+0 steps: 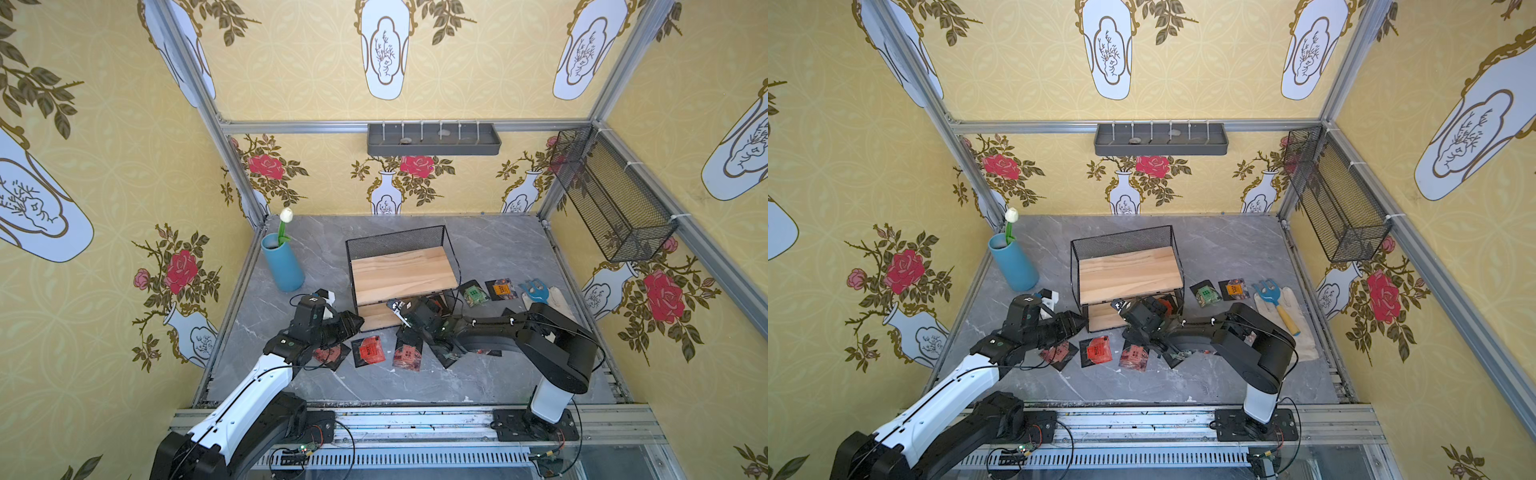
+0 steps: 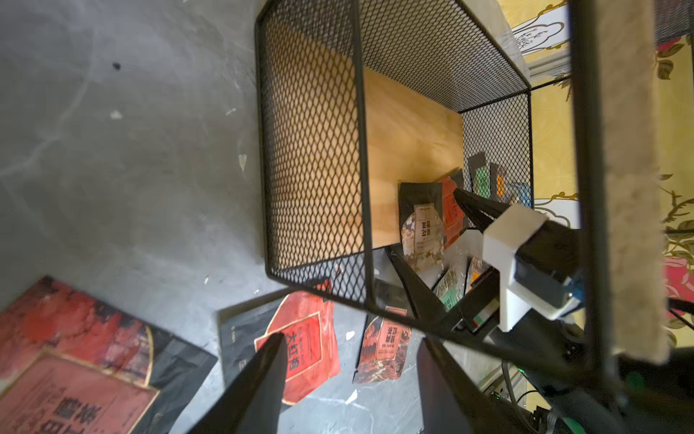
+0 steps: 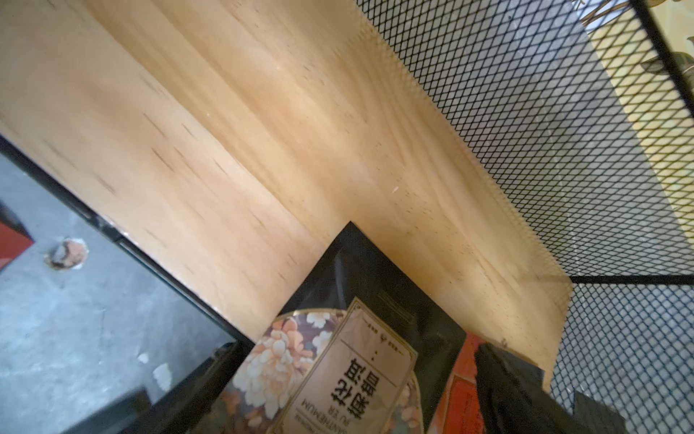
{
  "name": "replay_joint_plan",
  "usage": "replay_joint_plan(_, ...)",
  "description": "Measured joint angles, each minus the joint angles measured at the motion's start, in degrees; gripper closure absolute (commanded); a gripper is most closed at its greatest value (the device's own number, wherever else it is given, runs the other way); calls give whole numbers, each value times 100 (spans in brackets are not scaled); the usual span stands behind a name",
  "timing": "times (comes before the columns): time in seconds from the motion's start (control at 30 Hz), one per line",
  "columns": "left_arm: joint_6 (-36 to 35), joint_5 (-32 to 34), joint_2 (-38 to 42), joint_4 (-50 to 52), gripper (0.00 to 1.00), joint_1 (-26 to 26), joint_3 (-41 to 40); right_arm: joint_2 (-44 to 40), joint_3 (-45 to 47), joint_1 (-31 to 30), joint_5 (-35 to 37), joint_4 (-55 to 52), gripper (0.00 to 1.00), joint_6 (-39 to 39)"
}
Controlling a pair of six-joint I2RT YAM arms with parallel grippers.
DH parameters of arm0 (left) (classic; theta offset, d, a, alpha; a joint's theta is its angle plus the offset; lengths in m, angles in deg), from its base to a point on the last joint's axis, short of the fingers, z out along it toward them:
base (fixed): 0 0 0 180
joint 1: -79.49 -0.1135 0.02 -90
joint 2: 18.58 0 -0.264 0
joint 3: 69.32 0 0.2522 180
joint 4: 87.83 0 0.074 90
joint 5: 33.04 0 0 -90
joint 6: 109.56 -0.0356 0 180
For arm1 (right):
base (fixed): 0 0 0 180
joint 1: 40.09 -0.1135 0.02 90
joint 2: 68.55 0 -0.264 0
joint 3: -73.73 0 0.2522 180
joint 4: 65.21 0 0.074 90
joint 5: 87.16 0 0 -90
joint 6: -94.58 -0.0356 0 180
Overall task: Remove the tea bags from the shelf
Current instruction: Adjust the shelf at the center of the board.
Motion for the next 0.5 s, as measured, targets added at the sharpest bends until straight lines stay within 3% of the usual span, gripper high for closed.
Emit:
replay_joint_plan(0.13,-203,24,-501,-173,51,11,243,-37,50,20,44,15,2,-17)
replay_joint_plan(0.5,-496,160,-1530,-680,57,4,769,-79,186,57,-28,197,2,-28)
